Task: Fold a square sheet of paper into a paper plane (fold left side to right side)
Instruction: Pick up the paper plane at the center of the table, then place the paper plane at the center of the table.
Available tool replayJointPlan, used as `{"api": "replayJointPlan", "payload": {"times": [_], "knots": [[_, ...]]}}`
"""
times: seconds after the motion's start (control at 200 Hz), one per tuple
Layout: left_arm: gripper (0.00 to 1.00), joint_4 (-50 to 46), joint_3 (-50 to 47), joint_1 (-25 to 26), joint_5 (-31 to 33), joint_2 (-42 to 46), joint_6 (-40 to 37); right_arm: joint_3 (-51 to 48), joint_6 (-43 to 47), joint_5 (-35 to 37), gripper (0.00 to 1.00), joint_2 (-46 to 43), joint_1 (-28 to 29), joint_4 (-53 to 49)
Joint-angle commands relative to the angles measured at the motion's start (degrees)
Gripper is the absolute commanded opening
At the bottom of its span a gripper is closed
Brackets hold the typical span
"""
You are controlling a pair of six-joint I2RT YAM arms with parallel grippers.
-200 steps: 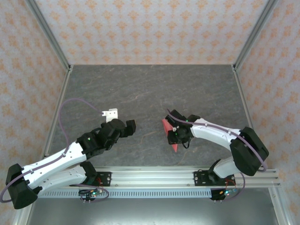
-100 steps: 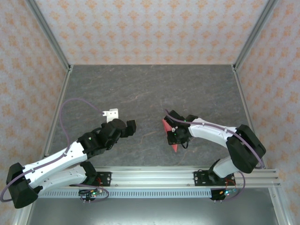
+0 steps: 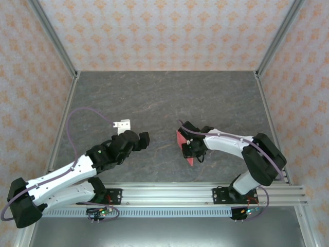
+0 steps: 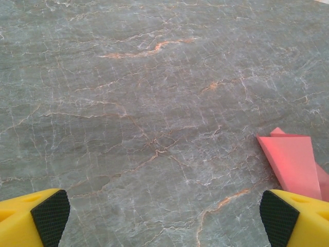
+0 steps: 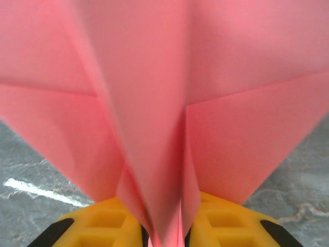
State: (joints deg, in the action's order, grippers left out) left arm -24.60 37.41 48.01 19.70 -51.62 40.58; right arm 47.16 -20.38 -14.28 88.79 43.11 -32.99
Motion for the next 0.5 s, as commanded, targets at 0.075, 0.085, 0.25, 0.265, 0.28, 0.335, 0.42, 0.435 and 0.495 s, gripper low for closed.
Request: {"api": "replayJointPlan", "payload": {"times": [0.075,0.085,0.25,0.265,0.28,0.335,0.42,0.435,0.495], "knots": [[0.98,-0.4,1.5,0.2,0.3,0.1,-0.1,5.7,-1.7,6.0,0.09,3.9,0.4,-0.1],[0.98,-0.5,1.5,0.2,0.2,0.2,-0.1,6.1,-1.8,6.1,0.08,4.1,0.3,-0.3],[0.98,-0.4,1.5,0.3,-0.3,1.5,-0.9,17.9,-1.2,8.3,0.05,8.2,-3.2,-6.1],[0.98,-0.4,1.5,0.3,-0.4,1.6,-1.0,19.1,-1.1,8.4,0.04,9.1,-3.7,-6.7],[0.98,-0.5,1.5,0.3,-0.4,1.8,-1.1,20.6,-1.0,8.5,0.04,9.8,-4.3,-7.4],[0.98,-0.7,1.5,0.2,-0.4,2.3,-1.3,25.5,-0.8,8.5,0.03,12.7,-6.0,-9.3],[0.98,-0.9,1.3,0.3,-0.5,3.1,-1.5,33.7,0.3,8.0,0.03,18.8,-8.2,-12.2],[0.98,-0.9,1.2,0.3,-0.6,3.2,-1.5,35.2,0.6,8.0,0.03,20.1,-8.5,-12.9],[0.98,-0.8,0.9,0.2,-1.0,3.7,-1.5,42.0,1.3,8.7,0.03,25.3,-9.3,-16.0]]}}
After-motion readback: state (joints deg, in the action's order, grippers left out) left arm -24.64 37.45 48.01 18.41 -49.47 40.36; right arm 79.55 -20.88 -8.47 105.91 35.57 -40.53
